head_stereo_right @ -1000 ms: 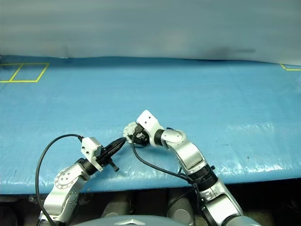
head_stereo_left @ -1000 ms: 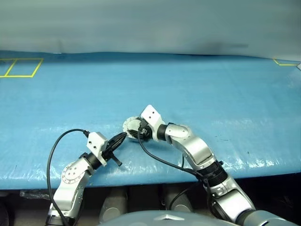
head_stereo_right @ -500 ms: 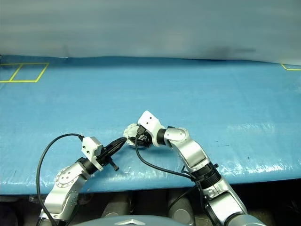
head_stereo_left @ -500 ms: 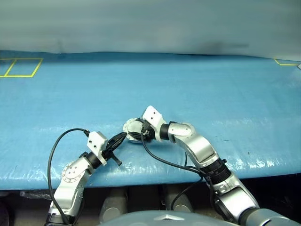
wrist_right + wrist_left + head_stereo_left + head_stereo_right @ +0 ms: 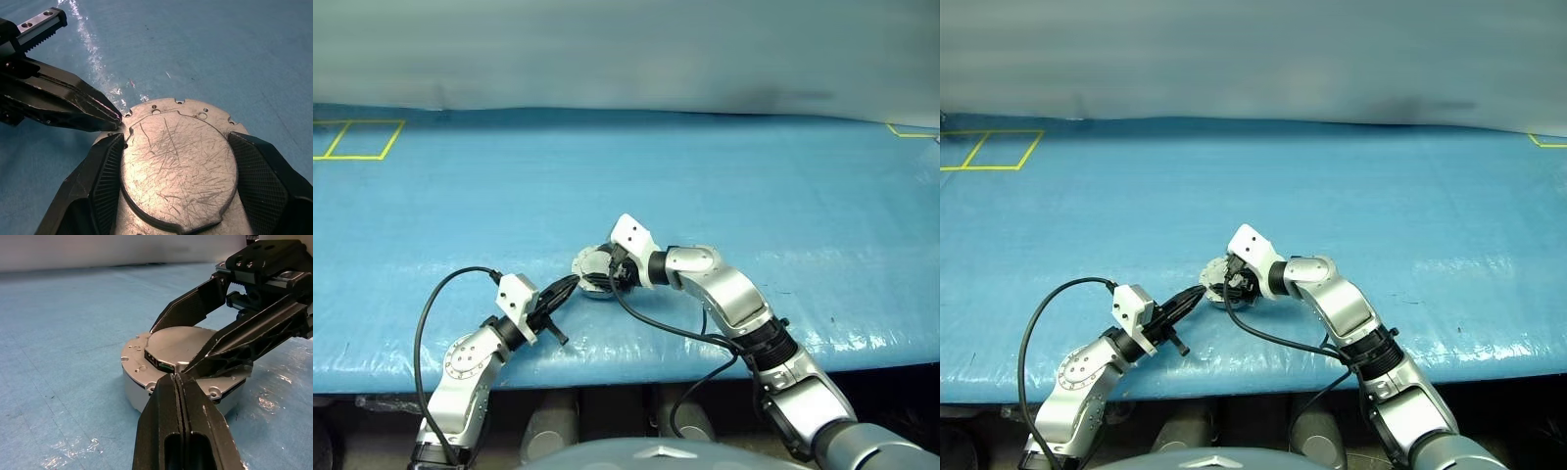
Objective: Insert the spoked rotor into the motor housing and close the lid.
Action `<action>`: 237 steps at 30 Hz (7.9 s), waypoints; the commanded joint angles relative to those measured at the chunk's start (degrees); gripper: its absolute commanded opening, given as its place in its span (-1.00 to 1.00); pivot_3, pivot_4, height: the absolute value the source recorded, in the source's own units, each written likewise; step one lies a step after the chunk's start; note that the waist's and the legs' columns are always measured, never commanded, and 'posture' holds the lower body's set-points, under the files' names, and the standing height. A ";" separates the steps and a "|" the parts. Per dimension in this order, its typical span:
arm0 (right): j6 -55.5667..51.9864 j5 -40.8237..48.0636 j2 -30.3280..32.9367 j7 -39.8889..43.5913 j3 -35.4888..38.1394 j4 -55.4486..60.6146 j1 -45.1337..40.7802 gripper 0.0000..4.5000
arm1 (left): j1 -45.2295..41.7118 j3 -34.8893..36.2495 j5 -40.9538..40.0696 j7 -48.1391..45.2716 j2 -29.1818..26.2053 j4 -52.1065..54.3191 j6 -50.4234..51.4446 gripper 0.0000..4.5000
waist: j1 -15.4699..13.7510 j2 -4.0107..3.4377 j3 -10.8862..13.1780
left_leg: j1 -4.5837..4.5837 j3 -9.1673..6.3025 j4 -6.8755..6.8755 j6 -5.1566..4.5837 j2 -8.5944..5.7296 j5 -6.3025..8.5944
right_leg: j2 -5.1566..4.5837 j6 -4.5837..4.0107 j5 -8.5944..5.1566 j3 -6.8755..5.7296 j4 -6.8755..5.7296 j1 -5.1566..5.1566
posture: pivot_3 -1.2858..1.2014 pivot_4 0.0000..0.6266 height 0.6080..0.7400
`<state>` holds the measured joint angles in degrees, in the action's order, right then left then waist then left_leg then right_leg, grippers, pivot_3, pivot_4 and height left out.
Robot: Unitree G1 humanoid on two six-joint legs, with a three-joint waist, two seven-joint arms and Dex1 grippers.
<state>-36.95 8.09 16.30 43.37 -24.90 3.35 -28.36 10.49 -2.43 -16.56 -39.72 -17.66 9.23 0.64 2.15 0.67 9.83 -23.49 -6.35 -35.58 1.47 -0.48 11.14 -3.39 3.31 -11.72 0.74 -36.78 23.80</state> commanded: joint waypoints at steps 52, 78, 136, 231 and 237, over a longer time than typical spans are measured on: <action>17.11 -4.03 0.19 6.62 0.99 -11.04 0.30 0.35 | -2.29 -0.56 -0.51 4.94 0.99 4.07 3.59 -1.00 | -0.01 0.00 0.00 | 0.06 0.01 -0.02 0.00 0.01 0.00 | 0.01 0.00 0.00 0.01 -0.04 -0.04 | 0.03 -0.52 1.00; 12.97 -3.35 -0.52 5.37 1.82 -9.63 1.63 0.35 | -22.94 4.02 -14.15 15.27 -2.99 6.60 52.92 -1.00 | 0.10 0.02 0.00 | 0.27 -0.02 -0.04 0.05 0.00 -0.04 | 0.07 0.05 0.03 0.02 -0.08 -0.28 | 0.03 -0.52 1.00; -38.39 36.78 -28.75 -33.18 46.72 15.60 19.24 0.99 | -21.46 -5.87 -5.68 10.67 -5.51 5.88 50.47 -1.00 | -1.36 -0.22 -0.37 | -0.03 -0.02 0.04 0.07 -0.08 0.00 | -0.11 0.05 -0.02 -0.02 0.20 -0.07 | 0.03 -0.52 1.00; -14.68 75.50 -17.23 -47.73 35.73 5.75 21.77 -0.48 | -11.43 21.53 -39.92 21.59 16.95 11.58 52.53 0.02 | 0.08 -0.52 -0.34 | -0.40 -0.03 0.35 -0.17 -0.02 0.12 | 0.00 0.12 0.02 -0.08 0.83 0.11 | 0.03 -0.52 1.00; -13.83 75.99 -16.56 -47.09 36.37 5.22 17.35 -0.48 | -8.76 23.25 -53.02 26.28 21.90 9.93 53.09 0.93 | 0.04 -0.49 -0.24 | -0.41 -0.02 0.11 -0.17 -0.03 0.13 | -0.01 0.15 0.04 -0.06 0.83 0.02 | 0.03 -0.52 1.00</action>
<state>-51.43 81.85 0.05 -6.09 11.34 5.61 -9.02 1.62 20.57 -65.53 -14.14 3.84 18.27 53.52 2.19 0.17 9.59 -23.90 -6.37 -35.48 1.30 -0.51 11.27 -3.40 3.46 -11.68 0.68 -35.96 23.81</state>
